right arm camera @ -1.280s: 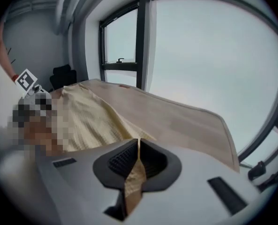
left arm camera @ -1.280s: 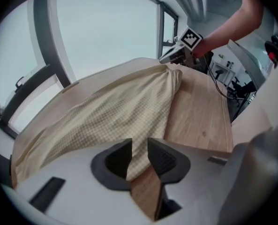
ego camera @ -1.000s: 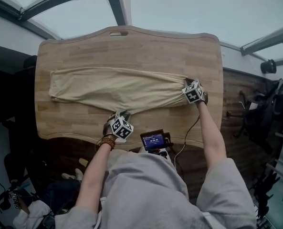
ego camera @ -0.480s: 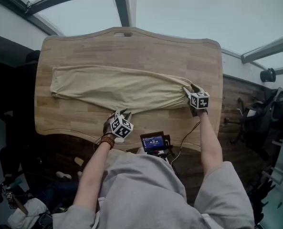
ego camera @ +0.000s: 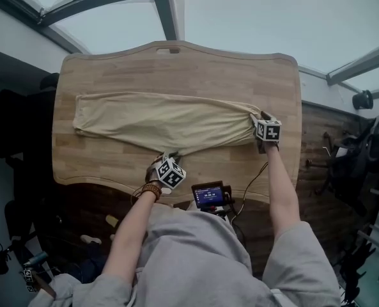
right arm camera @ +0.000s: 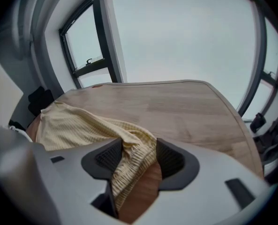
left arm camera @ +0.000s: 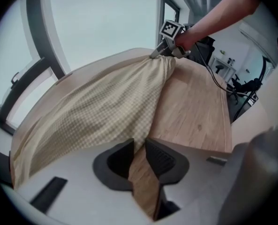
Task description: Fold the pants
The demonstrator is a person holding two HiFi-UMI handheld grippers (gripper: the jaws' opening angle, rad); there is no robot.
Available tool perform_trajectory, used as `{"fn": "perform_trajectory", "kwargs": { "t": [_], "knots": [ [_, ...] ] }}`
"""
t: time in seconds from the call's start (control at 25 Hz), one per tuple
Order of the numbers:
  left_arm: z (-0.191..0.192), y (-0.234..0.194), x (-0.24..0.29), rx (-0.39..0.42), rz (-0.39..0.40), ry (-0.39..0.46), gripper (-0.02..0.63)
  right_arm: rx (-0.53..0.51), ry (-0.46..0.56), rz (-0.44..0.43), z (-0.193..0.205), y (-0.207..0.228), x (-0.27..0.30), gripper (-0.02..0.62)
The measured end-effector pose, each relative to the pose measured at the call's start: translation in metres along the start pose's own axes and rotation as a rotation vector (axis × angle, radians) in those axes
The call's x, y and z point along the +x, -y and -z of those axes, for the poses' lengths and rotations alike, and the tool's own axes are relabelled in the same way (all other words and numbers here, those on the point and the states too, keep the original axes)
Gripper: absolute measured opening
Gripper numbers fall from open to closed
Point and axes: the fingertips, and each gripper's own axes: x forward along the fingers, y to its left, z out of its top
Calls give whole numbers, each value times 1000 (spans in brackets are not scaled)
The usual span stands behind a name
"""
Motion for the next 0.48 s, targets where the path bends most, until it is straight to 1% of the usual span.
{"fn": "perform_trajectory", "kwargs": {
  "t": [0.08, 0.12, 0.2, 0.28, 0.36, 0.44, 0.48],
  "knots": [
    [1, 1, -1, -10, -2, 3, 83, 47, -2, -11, -2, 0, 1, 225],
    [1, 1, -1, -10, -4, 4, 81, 56, -14, -9, -4, -1, 1, 203],
    [2, 0, -2, -9, -8, 2, 80, 42, -53, -8, -5, -6, 0, 136],
    [5, 4, -2, -17, -5, -2, 75, 3, -103, -20, 2, -10, -2, 110],
    [6, 12, -2, -39, 3, 10, 75, -15, -143, -44, 9, -5, -9, 107],
    [11, 16, -4, -79, 2, 32, 57, 19, -139, -85, 8, -4, -15, 114],
    [14, 17, -6, -94, 0, 37, 48, 43, -124, -104, 7, -6, -15, 131]
  ]
}}
